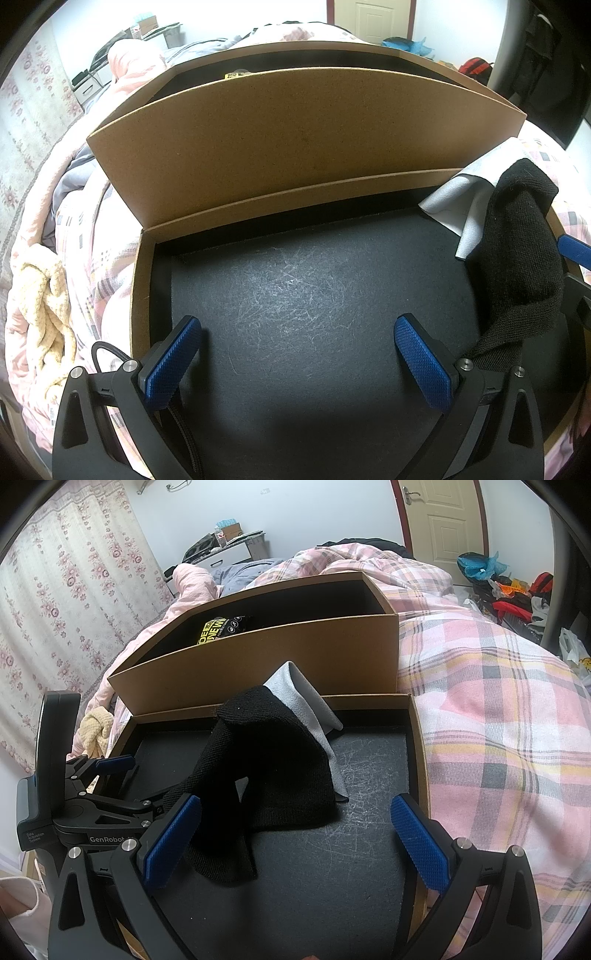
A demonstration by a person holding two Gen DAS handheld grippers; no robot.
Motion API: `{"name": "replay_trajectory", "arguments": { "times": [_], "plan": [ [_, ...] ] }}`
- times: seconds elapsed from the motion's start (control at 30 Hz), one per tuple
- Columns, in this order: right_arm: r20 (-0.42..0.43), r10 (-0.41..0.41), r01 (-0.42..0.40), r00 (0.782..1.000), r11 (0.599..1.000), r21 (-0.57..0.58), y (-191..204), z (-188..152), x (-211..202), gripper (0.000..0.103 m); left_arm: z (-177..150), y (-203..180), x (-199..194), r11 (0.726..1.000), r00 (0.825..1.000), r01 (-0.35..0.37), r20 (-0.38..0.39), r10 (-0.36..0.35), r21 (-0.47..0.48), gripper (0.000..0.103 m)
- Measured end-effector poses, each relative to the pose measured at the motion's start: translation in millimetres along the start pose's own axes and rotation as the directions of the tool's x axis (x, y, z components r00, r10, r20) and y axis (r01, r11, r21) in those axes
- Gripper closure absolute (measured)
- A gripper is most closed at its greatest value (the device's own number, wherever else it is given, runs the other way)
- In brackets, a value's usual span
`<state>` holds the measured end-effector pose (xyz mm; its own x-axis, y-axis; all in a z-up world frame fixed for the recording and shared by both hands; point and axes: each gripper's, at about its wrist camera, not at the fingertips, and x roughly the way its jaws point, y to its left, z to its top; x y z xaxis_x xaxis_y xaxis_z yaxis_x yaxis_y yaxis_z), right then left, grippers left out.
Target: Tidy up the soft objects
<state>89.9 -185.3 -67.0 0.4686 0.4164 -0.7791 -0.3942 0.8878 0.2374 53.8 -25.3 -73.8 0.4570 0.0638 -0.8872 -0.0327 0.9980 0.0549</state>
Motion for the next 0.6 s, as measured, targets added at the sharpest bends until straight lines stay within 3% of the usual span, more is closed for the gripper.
{"name": "replay_trajectory", "arguments": {
  "times": [0.6],
  "plan": [
    [0.0,-0.001,0.001,1.0,1.0,-0.001,-0.4,-0.6,0.0,0.001,0.1,-0.3,0.0,1.0,1.0,-0.001,0.0,0.001,0.0,0.0]
  ]
}}
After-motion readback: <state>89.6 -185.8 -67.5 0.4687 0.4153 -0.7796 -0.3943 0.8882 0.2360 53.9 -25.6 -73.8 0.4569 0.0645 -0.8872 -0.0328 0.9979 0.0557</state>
